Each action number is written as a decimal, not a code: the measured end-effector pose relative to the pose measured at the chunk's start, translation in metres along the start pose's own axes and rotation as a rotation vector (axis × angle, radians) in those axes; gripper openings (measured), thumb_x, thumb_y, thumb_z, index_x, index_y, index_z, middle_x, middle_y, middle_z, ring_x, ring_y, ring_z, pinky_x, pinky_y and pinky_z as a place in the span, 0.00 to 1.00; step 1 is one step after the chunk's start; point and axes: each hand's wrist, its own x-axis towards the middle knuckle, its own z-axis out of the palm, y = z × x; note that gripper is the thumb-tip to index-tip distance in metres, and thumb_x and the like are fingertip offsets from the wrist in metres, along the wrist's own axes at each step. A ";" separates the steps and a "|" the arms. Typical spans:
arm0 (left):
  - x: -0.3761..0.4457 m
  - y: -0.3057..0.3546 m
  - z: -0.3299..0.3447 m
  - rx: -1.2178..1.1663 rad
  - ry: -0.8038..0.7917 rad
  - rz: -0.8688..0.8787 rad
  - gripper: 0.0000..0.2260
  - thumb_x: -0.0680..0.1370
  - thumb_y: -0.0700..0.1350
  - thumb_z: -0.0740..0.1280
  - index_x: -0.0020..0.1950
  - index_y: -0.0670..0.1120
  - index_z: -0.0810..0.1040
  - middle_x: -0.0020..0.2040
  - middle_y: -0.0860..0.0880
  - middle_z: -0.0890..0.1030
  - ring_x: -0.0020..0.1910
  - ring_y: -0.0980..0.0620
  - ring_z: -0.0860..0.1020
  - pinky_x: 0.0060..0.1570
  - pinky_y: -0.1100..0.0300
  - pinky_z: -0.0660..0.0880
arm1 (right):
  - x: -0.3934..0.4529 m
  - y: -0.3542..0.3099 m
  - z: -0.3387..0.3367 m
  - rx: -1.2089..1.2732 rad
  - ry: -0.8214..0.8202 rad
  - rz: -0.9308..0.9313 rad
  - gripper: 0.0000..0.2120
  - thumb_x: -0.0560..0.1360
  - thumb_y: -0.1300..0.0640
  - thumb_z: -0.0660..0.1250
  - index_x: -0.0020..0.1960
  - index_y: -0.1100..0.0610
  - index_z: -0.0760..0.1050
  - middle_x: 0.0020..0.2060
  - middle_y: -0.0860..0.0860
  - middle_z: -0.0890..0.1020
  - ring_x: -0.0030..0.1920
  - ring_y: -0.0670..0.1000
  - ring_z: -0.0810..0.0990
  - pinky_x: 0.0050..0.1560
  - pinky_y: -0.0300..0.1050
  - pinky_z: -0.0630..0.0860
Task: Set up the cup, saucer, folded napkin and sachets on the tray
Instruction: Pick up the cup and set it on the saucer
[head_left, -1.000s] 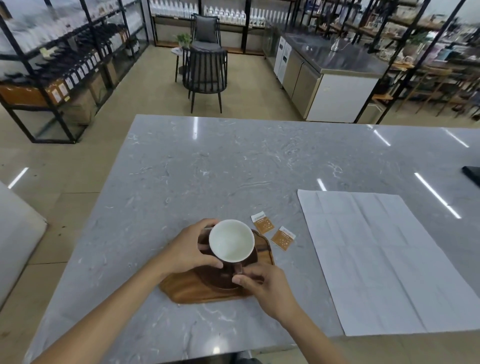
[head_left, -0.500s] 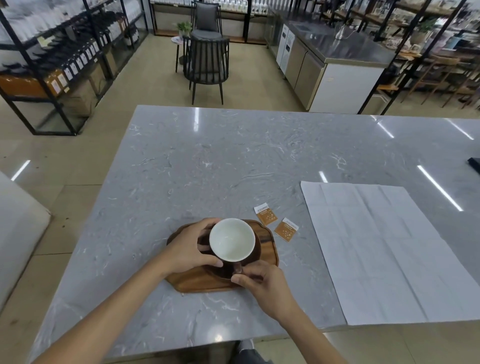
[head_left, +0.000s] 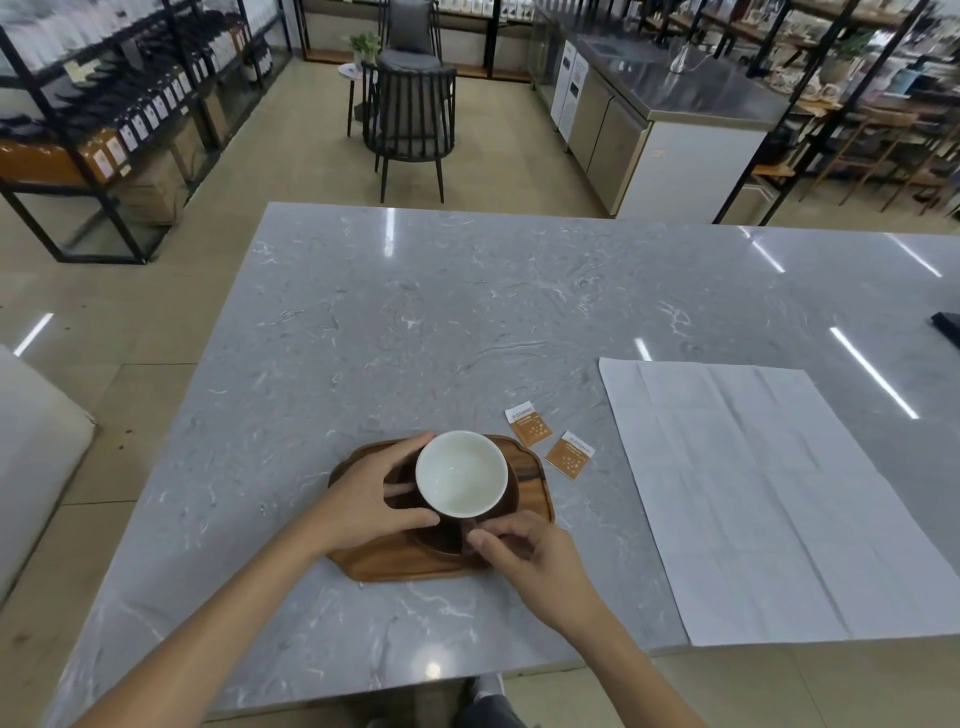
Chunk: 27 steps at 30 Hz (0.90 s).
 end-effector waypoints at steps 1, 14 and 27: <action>-0.003 0.001 0.000 0.010 0.029 0.003 0.40 0.67 0.45 0.81 0.75 0.59 0.68 0.72 0.65 0.71 0.72 0.62 0.70 0.65 0.57 0.77 | 0.001 0.000 -0.005 -0.009 0.052 -0.010 0.11 0.74 0.39 0.70 0.48 0.43 0.85 0.45 0.38 0.85 0.49 0.42 0.83 0.47 0.36 0.80; -0.023 -0.006 0.019 0.262 0.139 -0.081 0.49 0.66 0.50 0.81 0.81 0.49 0.58 0.80 0.54 0.60 0.76 0.54 0.63 0.70 0.56 0.72 | 0.026 0.009 -0.007 -0.305 0.181 -0.019 0.22 0.77 0.60 0.69 0.70 0.53 0.76 0.55 0.52 0.82 0.53 0.51 0.82 0.54 0.42 0.79; -0.022 -0.011 0.015 0.225 0.136 -0.098 0.48 0.68 0.51 0.81 0.80 0.55 0.57 0.71 0.61 0.62 0.71 0.56 0.67 0.65 0.69 0.67 | 0.025 0.010 -0.007 -0.329 0.197 -0.044 0.26 0.75 0.56 0.71 0.72 0.51 0.72 0.61 0.47 0.79 0.58 0.48 0.77 0.59 0.38 0.75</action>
